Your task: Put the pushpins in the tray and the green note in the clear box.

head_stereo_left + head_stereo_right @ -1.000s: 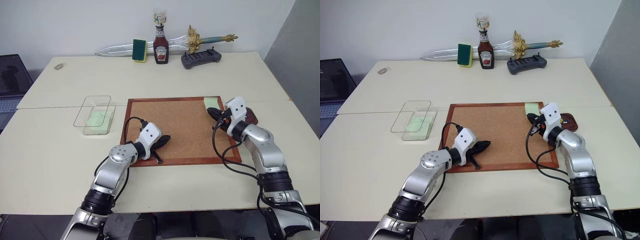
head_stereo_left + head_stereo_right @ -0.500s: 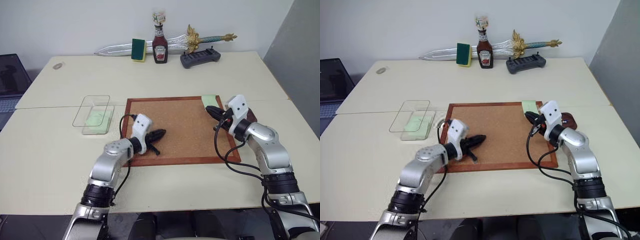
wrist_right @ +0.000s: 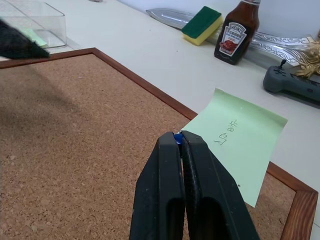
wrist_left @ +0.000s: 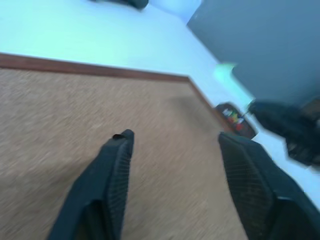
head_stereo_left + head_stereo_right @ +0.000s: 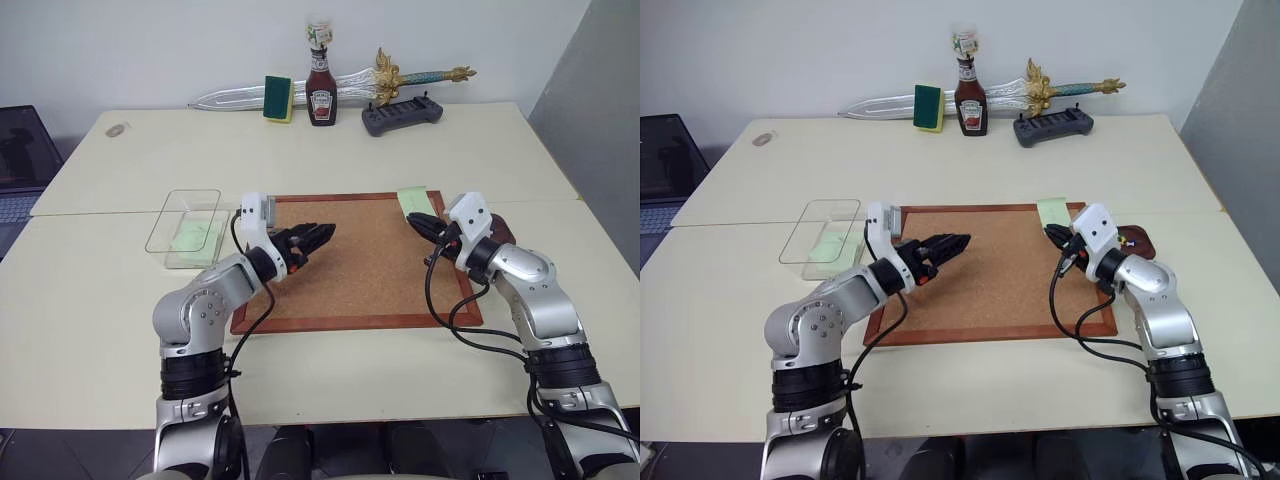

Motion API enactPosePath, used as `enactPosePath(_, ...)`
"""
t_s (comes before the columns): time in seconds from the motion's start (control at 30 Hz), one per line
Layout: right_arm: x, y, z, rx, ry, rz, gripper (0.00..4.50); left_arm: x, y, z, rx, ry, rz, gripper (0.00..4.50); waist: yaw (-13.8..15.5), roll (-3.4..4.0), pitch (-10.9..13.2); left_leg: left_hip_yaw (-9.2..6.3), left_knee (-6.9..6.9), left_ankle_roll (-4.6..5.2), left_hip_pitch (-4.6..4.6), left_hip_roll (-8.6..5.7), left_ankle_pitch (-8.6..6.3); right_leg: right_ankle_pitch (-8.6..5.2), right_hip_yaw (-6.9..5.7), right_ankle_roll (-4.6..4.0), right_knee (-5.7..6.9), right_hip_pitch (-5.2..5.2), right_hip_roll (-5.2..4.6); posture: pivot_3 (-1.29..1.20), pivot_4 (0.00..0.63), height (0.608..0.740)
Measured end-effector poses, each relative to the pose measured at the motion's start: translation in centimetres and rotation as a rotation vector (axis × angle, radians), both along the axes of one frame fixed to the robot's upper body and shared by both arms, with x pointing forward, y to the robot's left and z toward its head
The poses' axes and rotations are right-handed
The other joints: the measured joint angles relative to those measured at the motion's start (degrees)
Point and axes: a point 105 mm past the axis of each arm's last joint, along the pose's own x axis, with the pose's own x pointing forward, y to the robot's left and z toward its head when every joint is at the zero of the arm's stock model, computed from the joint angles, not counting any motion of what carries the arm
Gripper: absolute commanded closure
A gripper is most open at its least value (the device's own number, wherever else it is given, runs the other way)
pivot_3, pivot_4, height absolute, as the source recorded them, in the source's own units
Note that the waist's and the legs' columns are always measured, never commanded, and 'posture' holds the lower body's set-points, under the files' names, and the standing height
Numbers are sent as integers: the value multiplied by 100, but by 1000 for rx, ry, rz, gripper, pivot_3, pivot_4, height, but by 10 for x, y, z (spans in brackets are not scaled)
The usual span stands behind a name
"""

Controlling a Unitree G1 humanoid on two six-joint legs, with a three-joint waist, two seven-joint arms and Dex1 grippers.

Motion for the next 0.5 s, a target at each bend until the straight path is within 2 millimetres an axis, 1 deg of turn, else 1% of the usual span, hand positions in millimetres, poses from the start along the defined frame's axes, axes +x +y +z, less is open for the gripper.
enactPosePath(0.1,-2,3,1,-17,-22,18,4500,1,-10,6,-66,27,1,266,2,-5,3,2,-1,-2,-1,-1,1,0,1,0,-2,0,-1,0,150,740)
enactPosePath(0.13,-2,5,1,-21,-27,22,4500,2,-13,6,-79,41,6,148,2,-9,5,1,-1,-3,-1,0,1,0,1,0,-2,-1,-1,0,150,740)
enactPosePath(0.37,-8,14,8,-33,-79,62,4500,7,-27,8,-165,115,2,148,13,-15,9,2,1,-5,-1,-1,3,0,1,0,-1,0,-1,0,150,740)
enactPosePath(0.5,-16,25,10,-54,-102,118,4500,13,-41,11,-231,159,-19,148,36,-19,11,2,1,-6,-2,-1,3,0,1,0,-2,0,-1,0,150,740)
